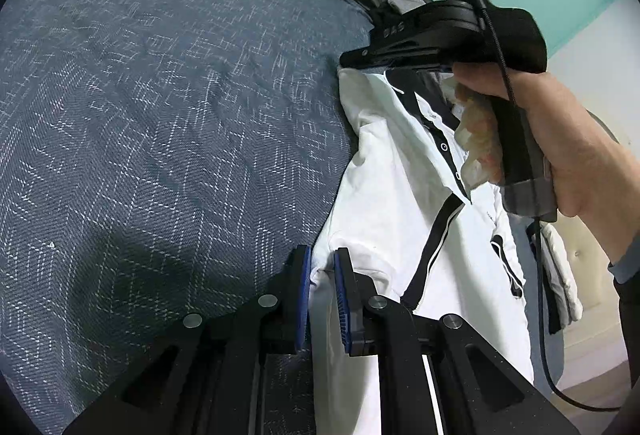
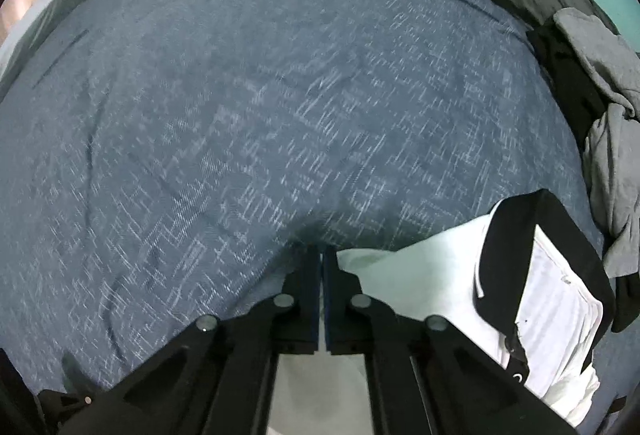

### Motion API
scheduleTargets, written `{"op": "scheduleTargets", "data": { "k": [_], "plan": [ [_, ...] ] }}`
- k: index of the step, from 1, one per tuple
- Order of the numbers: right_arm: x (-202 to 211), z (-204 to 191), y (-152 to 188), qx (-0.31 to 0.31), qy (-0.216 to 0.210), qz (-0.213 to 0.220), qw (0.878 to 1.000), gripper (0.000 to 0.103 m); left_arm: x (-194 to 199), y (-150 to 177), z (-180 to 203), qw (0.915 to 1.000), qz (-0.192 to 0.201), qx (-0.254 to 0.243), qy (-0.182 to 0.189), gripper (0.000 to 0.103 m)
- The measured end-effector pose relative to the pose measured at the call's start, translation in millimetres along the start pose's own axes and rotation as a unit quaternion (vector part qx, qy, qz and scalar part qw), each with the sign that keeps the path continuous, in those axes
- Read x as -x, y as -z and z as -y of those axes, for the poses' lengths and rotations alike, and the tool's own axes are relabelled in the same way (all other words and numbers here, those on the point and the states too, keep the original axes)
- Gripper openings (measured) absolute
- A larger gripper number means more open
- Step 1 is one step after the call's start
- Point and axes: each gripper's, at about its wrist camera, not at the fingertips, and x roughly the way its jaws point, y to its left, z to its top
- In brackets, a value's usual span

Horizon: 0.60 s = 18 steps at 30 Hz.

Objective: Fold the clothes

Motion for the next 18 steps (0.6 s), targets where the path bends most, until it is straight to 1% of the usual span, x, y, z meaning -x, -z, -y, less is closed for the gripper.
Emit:
{"op": "scheduleTargets", "data": {
  "k": [3, 6, 9, 14, 18],
  "plan": [
    [9.9, 10.6, -1.6, -0.022, 0.001, 0.023, 1.0, 0.0, -0.3, 0.5, -0.7, 1.0, 0.0, 0.001, 0.0, 0.013],
    [15.4, 16.6, -2.4, -0.028, 0.006, 0.033, 0.999, 0.0, -1.3, 1.0, -0.7, 1.0, 0.0, 0.0, 0.0, 0.013],
    [21.2, 24.0, -6.9, -0.051, 0.008, 0.05, 0.997, 0.0, -2.3, 1.5, -0.7, 1.0, 0.0, 0.0, -0.001, 0.012],
    [10.9, 44.1, -13.6, -0.102, -0.002, 0.061, 0.993, 0.0, 1.4, 3.4, -2.2, 1.0, 0.0, 0.006, 0.004, 0.011],
    [-0.3, 62.6, -15.6, -0.146, -0.03, 0.061, 0.987, 0.0, 1.9, 4.2, -2.6, 1.0, -0.001, 0.008, 0.006, 0.011]
  ]
}}
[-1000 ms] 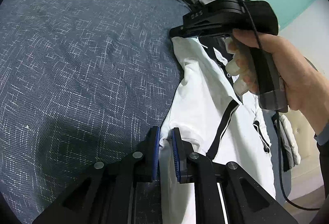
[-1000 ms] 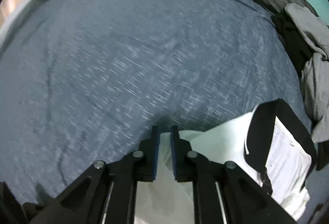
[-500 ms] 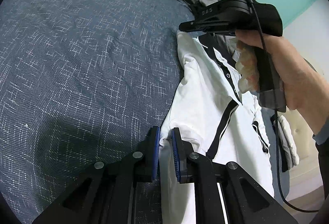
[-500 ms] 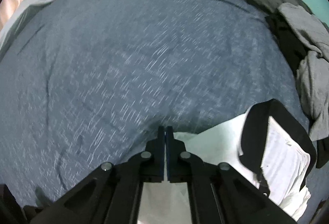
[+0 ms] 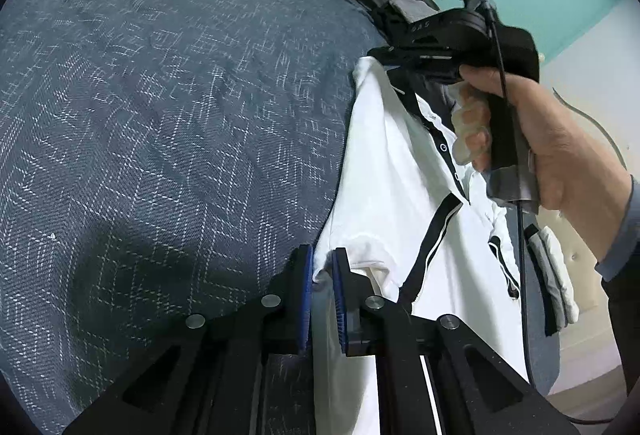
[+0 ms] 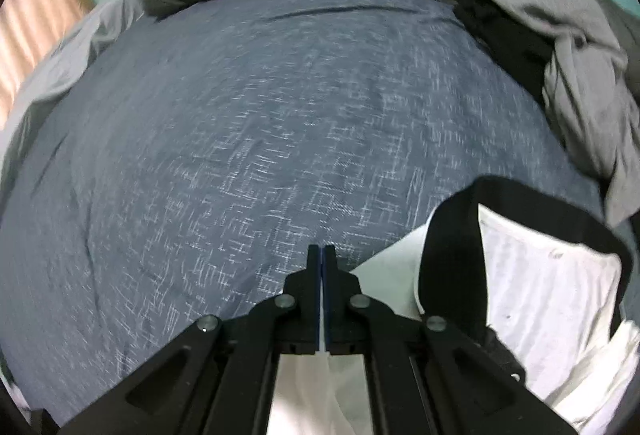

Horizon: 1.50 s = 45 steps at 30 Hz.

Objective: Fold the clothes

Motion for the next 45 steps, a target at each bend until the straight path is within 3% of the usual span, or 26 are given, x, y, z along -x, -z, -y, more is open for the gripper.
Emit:
{"op": "scheduleTargets", "data": {
  "k": [3, 4, 7, 8, 10, 11, 12, 16, 18, 20, 27, 36, 45],
  "plan": [
    [-23.4, 4.3, 3.1, -0.001, -0.04, -0.061, 0.997, 0.0, -0.5, -0.4, -0.1, 1.0, 0.0, 0.0, 0.0, 0.011],
    [-21.4, 1.4, 2.9, 0.011, -0.025, -0.052, 0.998, 0.001, -0.4, -0.2, 0.0, 1.0, -0.001, 0.0, 0.0, 0.01],
    [-7.4, 0.2, -3.6, 0.006, -0.03, -0.014, 0.999, 0.004, 0.0, 0.2, 0.5, 1.0, 0.0, 0.0, 0.0, 0.01],
    [-4.3, 0.2, -6.3, 0.002, -0.032, -0.008, 0.999, 0.007, 2.0, 0.6, -0.3, 1.0, -0.001, 0.0, 0.0, 0.01],
    [-2.5, -1.6, -11.2, 0.001, -0.037, -0.009, 0.999, 0.024, 2.4, 0.7, 0.1, 1.0, -0.001, -0.001, -0.001, 0.011],
    [-2.4, -2.8, -13.3, 0.002, -0.039, -0.011, 0.999, 0.038, 2.1, 0.7, 0.5, 1.0, -0.001, -0.001, -0.001, 0.011],
    [-5.8, -5.4, -13.5, 0.007, -0.038, -0.023, 0.999, 0.04, 1.6, 0.6, 0.9, 1.0, -0.001, -0.001, -0.001, 0.011],
    [-16.7, -14.6, -4.9, 0.027, -0.028, -0.056, 0.998, 0.035, 0.7, 0.9, 1.9, 1.0, -0.002, -0.002, 0.0, 0.011],
    [-16.7, -14.1, -1.1, 0.024, -0.027, -0.055, 0.998, 0.009, 1.4, 1.3, 1.6, 1.0, -0.003, -0.002, 0.0, 0.01],
    [-16.0, -11.0, -0.4, 0.018, -0.028, -0.045, 0.998, 0.006, 2.4, 1.3, -1.1, 1.0, -0.003, -0.006, -0.001, 0.009],
    [6.3, -3.6, -10.1, 0.007, -0.022, 0.026, 0.999, 0.005, 10.4, 2.6, -4.6, 1.0, 0.003, -0.003, 0.002, 0.008],
    [-17.6, 11.5, -6.2, -0.021, -0.022, -0.019, 0.999, 0.006, 16.4, 3.4, -7.5, 1.0, 0.006, 0.004, 0.002, 0.008],
    [24.7, 28.7, -8.2, -0.04, -0.049, 0.057, 0.996, 0.009, 22.1, 9.4, -14.9, 0.9997, 0.003, 0.021, 0.008, 0.008]
  ]
}}
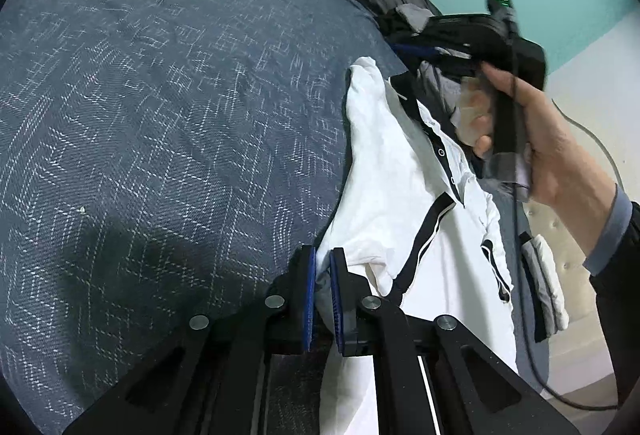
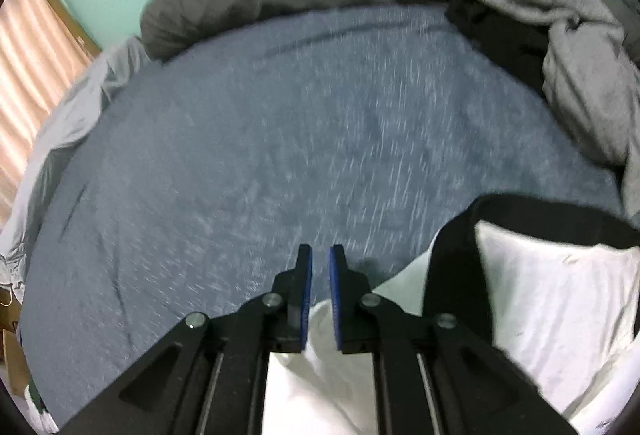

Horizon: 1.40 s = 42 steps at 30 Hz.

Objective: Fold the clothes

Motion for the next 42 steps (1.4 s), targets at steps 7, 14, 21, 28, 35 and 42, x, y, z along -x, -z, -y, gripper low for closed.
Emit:
{"op": "scheduleTargets", "data": {
  "k": [7, 14, 21, 28, 35, 42],
  "plan": [
    [31.2, -5.5, 13.9, 0.06, -0.019, -0.008, 0.998, 0.01, -5.0, 0.7, 1.4, 1.0, -0.001, -0.002, -0.005, 0.008],
    [15.2, -15.3, 28.6, 0.06, -0.04, -0.023, 0.997, 0.013, -22.2, -2.1, 12.4, 1.0, -0.001, -0.004, -0.008, 0.008],
    [-20.2, -31.4, 20.3, 0.029, -0.03, -0.054, 0.998, 0.039, -16.3, -1.2, 11.3, 1.0, -0.003, -0.005, -0.006, 0.008],
    [-37.1, -27.5, 18.3, 0.001, -0.004, -0.055, 0.998, 0.006, -15.3, 1.1, 9.2, 1.0, -0.002, -0.005, -0.004, 0.008],
    [-42.3, -22.6, 15.1, -0.015, -0.019, -0.04, 0.999, 0.005, -15.7, 3.9, 7.9, 1.0, -0.002, -0.007, -0.006, 0.008],
    [-40.6, -9.0, 15.5, -0.042, -0.011, -0.035, 0.998, 0.011, -16.0, 4.3, 7.2, 1.0, -0.003, -0.005, -0.004, 0.008]
  ]
}}
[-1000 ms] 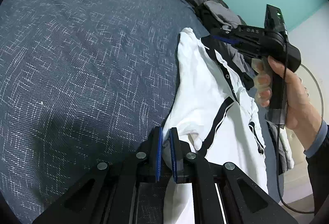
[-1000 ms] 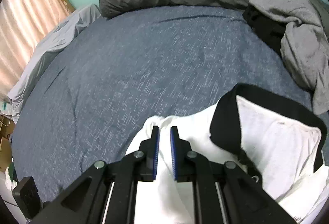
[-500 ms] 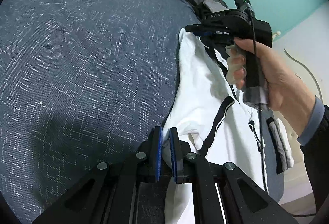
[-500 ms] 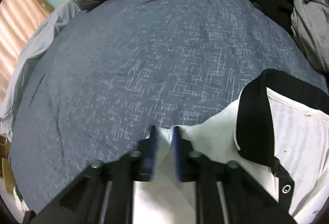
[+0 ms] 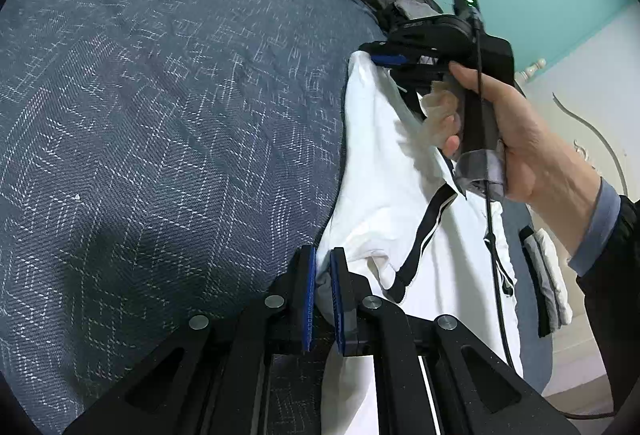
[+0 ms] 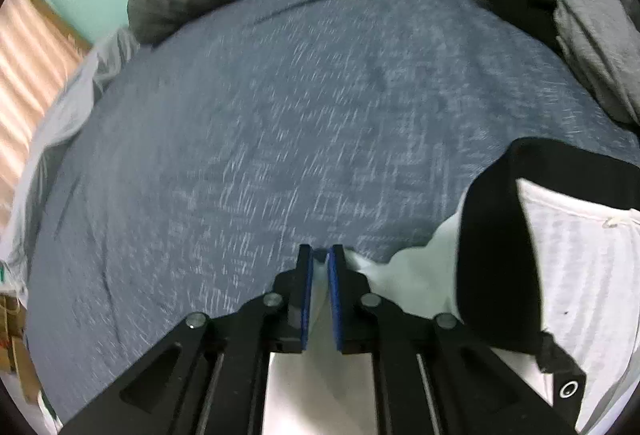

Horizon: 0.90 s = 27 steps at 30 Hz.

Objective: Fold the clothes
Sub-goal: 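Open both grippers and release the folded polo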

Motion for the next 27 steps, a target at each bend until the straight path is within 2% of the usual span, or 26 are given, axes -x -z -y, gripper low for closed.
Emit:
{"op": "scheduleTargets", "data": {
  "k": [7, 11, 16, 20, 23, 25, 26, 27],
  "plan": [
    [32.9, 11.5, 1.6, 0.008, -0.019, 0.032, 0.999, 0.013, -1.2, -1.1, 3.8, 1.0, 0.0, -0.001, -0.004, 0.008],
    [57.9, 18.0, 16.0, 0.02, -0.022, 0.033, 0.999, 0.013, -2.0, -2.5, 5.0, 1.0, 0.0, 0.003, -0.003, 0.01],
    [108.2, 28.5, 59.8, 0.027, -0.041, 0.031, 0.998, 0.013, 11.3, -2.4, 0.1, 0.9996, 0.005, 0.026, -0.005, 0.01],
    [164.1, 56.7, 106.5, 0.021, -0.042, 0.028, 0.999, 0.013, 30.9, -6.3, -3.4, 0.9994, 0.014, 0.027, -0.016, 0.023],
    [212.9, 81.7, 152.5, 0.016, -0.033, 0.031, 0.999, 0.015, 49.2, -5.0, -5.9, 0.999, 0.022, 0.027, -0.027, 0.024],
    [240.6, 97.8, 179.8, 0.009, -0.028, 0.033, 0.999, 0.025, 60.2, 0.0, -4.4, 0.9988, 0.023, 0.025, -0.034, 0.024],
    [256.4, 107.5, 196.6, 0.004, -0.022, 0.031, 0.999, 0.034, 68.4, 4.8, -2.4, 0.9988, 0.021, 0.019, -0.039, 0.024],
    [268.4, 115.7, 210.8, 0.002, -0.018, 0.026, 0.999, 0.037, 74.6, 8.8, -0.7, 0.9988, 0.019, 0.017, -0.042, 0.024]
  ]
}}
